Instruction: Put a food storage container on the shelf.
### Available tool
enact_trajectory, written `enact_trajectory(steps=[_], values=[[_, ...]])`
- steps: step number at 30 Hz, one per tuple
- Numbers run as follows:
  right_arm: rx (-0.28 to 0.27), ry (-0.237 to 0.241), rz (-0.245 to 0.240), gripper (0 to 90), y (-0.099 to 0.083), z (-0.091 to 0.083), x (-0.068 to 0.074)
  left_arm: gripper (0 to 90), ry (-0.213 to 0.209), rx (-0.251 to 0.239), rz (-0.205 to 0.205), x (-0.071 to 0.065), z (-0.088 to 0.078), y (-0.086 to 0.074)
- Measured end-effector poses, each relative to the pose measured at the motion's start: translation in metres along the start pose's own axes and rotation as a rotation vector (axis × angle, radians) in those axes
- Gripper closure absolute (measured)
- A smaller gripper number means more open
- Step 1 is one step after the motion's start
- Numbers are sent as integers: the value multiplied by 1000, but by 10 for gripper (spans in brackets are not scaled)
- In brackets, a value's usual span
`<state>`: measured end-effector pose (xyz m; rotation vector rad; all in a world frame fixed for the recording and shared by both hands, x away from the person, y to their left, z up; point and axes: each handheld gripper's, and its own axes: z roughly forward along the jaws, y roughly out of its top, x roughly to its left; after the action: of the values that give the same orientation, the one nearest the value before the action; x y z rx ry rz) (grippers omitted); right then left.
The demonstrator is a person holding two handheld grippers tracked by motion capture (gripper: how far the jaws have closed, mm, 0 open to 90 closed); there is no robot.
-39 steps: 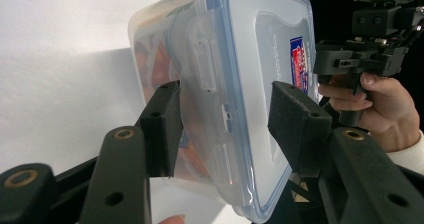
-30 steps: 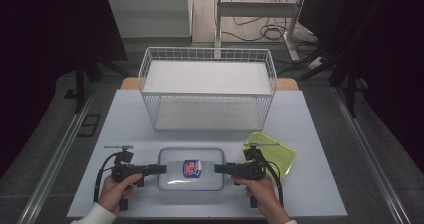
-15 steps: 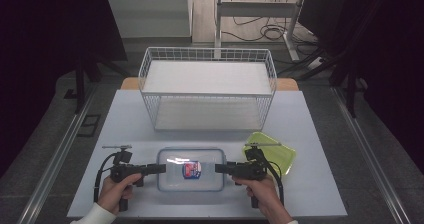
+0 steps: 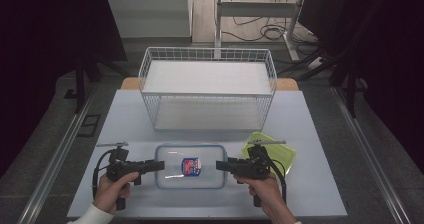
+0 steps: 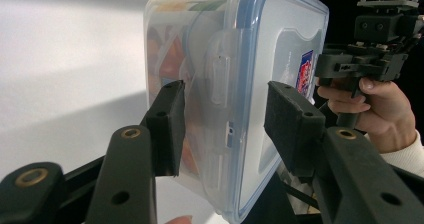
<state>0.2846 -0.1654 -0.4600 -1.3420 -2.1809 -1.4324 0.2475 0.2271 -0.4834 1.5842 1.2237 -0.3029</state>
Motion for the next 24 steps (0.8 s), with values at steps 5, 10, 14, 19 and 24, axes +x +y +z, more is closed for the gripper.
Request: enact_trajectory(steps=[5, 10, 14, 19, 24], values=[[-24, 1, -30, 487, 4, -8, 8, 519, 1, -18, 26, -11, -5, 5], [-48, -6, -69, 487, 9, -17, 16, 519, -1, -31, 54, -21, -8, 9], [-66, -7, -96, 487, 12, -23, 19, 519, -1, -41, 77, -28, -9, 13], [-83, -7, -118, 487, 16, -29, 24, 518, 4, -51, 103, -36, -11, 18], [-98, -11, -139, 486, 20, -35, 27, 519, 1, -58, 119, -42, -11, 24]])
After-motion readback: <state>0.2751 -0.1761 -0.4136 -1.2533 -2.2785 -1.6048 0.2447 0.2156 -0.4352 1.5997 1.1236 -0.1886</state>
